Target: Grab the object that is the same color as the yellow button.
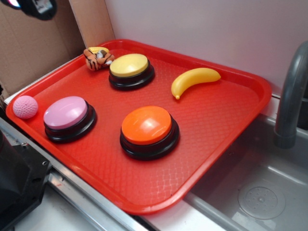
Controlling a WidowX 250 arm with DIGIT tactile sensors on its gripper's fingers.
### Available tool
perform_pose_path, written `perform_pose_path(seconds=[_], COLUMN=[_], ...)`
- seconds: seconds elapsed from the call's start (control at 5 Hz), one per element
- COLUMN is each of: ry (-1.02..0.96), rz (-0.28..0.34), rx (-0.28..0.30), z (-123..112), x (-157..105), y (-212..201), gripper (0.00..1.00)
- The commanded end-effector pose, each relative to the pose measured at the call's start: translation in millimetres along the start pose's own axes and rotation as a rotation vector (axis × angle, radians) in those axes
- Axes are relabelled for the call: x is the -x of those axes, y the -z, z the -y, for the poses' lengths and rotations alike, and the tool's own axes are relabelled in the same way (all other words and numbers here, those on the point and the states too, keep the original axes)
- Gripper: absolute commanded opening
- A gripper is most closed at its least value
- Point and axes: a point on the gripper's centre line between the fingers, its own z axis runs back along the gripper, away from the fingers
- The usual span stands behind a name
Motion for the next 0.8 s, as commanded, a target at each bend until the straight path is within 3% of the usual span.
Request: perform_pose_path(seconds=[0.0, 0.4, 0.6], ry=[-0.039, -0.111, -0.124], rz=[0.146, 0.157, 0.133], rx=[0.004, -0.025, -0.001], z=[7.7, 17.2, 23.4], x=[-59.2, -103.8, -124.1], y=[47.7, 104.5, 136.2], gripper=[1.0, 1.0, 1.0])
